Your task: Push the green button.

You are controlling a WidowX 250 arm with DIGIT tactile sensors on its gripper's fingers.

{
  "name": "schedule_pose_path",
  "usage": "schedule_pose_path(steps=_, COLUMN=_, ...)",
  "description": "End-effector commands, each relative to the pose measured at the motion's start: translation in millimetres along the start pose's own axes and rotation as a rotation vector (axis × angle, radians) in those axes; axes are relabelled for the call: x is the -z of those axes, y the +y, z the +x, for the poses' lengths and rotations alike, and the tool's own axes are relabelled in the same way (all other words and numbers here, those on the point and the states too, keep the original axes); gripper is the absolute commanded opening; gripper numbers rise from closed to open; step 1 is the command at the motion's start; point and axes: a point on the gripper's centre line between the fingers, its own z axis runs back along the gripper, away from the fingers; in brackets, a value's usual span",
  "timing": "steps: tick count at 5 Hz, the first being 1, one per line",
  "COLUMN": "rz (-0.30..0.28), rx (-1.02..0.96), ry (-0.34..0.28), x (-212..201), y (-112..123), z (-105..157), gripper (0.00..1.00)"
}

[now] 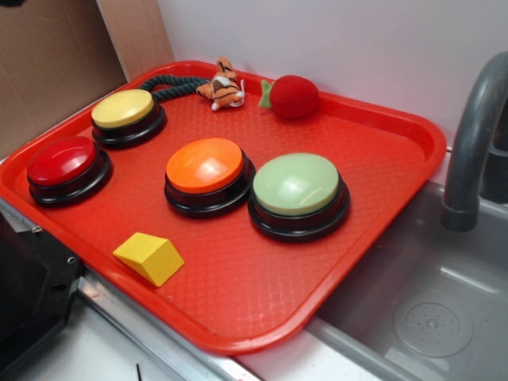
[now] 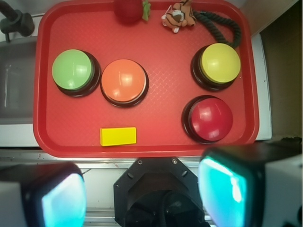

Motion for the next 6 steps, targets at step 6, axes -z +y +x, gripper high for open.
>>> schedule_pose_path(steps=6, rz=0.036, rx=0.757, ry=0.026, x=133, y=-105, z=92, gripper=1.00)
